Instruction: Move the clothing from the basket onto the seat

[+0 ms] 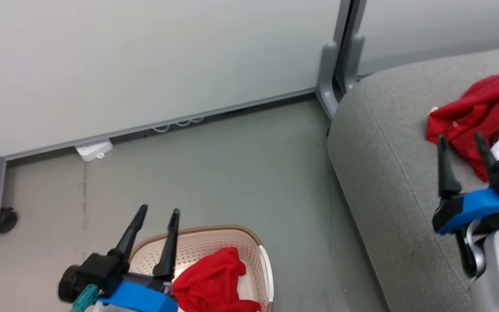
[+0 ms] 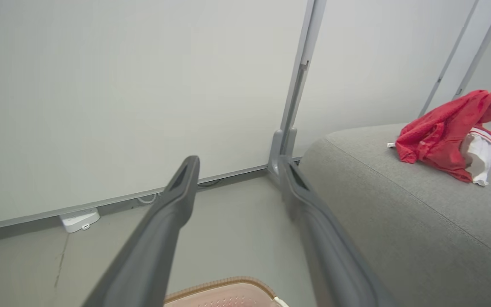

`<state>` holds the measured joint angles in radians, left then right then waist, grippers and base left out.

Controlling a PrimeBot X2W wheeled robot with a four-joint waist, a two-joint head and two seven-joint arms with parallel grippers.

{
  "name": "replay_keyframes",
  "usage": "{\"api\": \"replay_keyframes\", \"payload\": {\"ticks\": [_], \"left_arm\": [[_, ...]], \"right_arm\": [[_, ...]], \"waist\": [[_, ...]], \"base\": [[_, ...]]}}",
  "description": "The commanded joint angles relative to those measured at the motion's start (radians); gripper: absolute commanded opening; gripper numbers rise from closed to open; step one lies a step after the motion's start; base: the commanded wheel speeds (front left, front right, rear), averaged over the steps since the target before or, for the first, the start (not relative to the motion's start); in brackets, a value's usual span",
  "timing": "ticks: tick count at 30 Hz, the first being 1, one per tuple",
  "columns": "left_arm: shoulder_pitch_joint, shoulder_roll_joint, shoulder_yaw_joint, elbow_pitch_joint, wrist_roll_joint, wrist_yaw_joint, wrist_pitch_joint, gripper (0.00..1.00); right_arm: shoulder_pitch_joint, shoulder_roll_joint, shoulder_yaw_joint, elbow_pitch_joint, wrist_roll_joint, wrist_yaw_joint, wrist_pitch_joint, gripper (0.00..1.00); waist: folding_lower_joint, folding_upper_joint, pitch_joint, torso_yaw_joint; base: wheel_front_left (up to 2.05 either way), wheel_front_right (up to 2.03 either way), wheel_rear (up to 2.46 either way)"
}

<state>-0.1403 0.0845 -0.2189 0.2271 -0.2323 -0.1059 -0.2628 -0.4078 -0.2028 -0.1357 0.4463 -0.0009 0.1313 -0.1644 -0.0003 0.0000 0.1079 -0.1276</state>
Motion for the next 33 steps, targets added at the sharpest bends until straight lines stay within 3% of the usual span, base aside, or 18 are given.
{"api": "replay_keyframes", "payload": {"ticks": [1,15,33], "left_arm": [[0.023,0.002,0.018,-0.004,0.008,0.004,-0.003,1.00],[0.097,-0.017,0.166,0.013,0.032,0.000,-0.003,1.00],[0.077,-0.025,0.212,0.057,0.051,-0.019,-0.003,1.00]], "right_arm": [[0.034,0.008,0.010,-0.027,0.006,-0.001,0.009,1.00],[0.307,0.094,0.067,-0.283,0.007,-0.001,0.073,1.00],[0.414,0.146,0.097,-0.356,-0.004,-0.001,0.082,1.00]], "waist": [[0.0003,0.0000,-0.036,0.031],[0.0003,0.0000,-0.102,0.134],[0.0003,0.0000,-0.103,0.163]], "base": [[0.00,0.00,0.00],[0.00,0.00,0.00],[0.00,0.00,0.00]]}}
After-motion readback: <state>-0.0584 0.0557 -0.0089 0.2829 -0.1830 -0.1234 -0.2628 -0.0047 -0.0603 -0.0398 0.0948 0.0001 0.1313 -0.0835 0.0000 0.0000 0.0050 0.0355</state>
